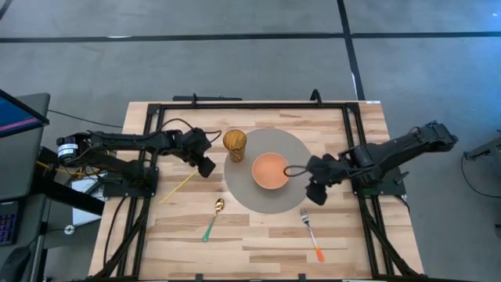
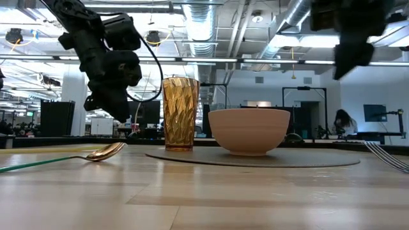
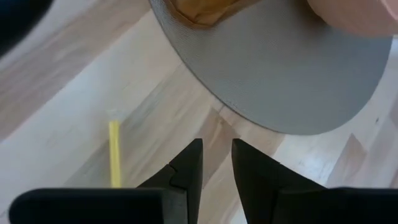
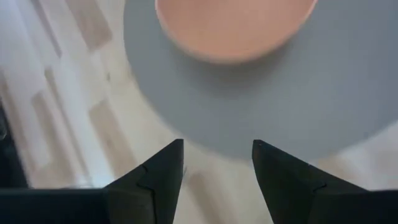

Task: Pick & Place Utensil
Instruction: Put the orange silver fork into the light pink bowl

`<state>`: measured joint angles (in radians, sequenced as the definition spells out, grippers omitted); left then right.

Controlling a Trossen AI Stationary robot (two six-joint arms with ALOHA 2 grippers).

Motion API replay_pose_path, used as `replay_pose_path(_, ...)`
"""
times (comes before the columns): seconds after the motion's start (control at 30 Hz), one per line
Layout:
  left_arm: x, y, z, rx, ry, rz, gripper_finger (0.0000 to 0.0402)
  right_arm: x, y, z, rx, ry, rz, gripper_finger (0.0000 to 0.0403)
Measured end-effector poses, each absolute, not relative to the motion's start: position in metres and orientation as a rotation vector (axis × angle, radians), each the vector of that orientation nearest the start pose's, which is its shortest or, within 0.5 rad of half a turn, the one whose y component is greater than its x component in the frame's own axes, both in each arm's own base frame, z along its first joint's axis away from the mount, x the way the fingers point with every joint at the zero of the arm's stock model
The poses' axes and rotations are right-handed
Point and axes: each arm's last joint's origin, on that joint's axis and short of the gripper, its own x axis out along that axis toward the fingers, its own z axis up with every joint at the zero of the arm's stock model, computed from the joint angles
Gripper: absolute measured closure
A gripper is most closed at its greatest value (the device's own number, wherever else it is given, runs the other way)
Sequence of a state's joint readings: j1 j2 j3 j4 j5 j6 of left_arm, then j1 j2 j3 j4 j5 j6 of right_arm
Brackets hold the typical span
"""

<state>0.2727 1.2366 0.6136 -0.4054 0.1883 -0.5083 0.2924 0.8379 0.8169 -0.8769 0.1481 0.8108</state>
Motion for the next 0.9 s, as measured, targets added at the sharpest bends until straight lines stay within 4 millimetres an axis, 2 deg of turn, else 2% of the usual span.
replay_pose_path(0.2, 0.216, 0.049, 0.179, -0.738, 0.912, 0.355, 0.0315, 0.131, 0.055, 0.274, 0.646, 0.998, -0.217, 0.0215)
replay_pose_path(0.43, 0.225, 0.044, 0.185, -0.716, 0.819, 0.305, 0.0315, 0.119, 0.072, 0.271, 0.725, 1.067, -0.216, 0.0224)
replay_pose_path(0.63, 0.228, 0.041, 0.187, -0.719, 0.796, 0.288, 0.0315, 0.108, 0.085, 0.271, 0.718, 1.071, -0.198, 0.0233)
replay_pose_path(0.8, 0.229, 0.041, 0.187, -0.729, 0.789, 0.291, 0.0315, 0.1, 0.09, 0.268, 0.754, 1.042, -0.281, 0.0236)
replay_pose_path(0.9, 0.229, 0.041, 0.188, -0.729, 0.781, 0.288, 0.0315, 0.1, 0.098, 0.259, 0.799, 1.07, -0.324, 0.0233)
